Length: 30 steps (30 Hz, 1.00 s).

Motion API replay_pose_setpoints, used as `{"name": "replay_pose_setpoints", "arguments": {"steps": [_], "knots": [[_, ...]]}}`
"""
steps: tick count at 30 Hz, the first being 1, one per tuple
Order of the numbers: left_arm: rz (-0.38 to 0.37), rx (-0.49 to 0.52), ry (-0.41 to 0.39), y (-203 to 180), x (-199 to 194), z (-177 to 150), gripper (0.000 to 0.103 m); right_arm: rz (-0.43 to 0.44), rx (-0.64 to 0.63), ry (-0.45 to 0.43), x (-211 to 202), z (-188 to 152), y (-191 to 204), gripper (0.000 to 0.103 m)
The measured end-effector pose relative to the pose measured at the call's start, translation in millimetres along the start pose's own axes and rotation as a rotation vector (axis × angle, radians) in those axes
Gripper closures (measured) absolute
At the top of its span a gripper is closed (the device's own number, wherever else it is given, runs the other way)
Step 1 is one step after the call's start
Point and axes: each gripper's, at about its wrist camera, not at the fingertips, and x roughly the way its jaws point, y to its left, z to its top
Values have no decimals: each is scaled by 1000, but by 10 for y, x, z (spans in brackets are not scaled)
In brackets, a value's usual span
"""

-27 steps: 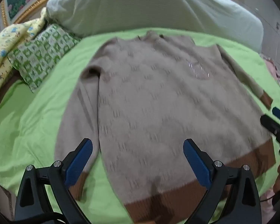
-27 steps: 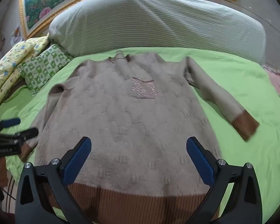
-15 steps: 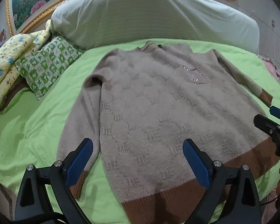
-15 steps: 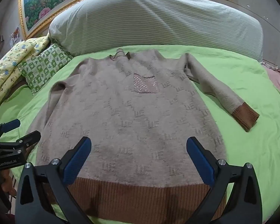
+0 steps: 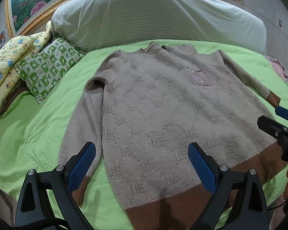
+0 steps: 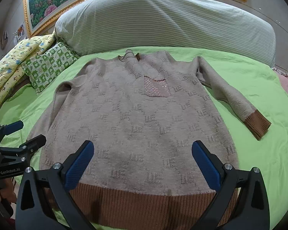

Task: Fold small clothes

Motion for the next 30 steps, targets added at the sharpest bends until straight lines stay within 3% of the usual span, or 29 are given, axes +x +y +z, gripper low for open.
{"name": "replay_pose_setpoints", "arguments": {"steps": [1, 7, 30], "knots": [[-26, 30, 10, 181, 28, 132, 6, -5, 0, -1, -1, -11, 11, 2], [-27, 73, 14, 463, -73, 87, 6, 6, -4, 17, 25, -58, 33, 2], [-18, 63, 52, 381, 114, -68, 6, 15, 9, 25, 16, -82, 22, 1]]}}
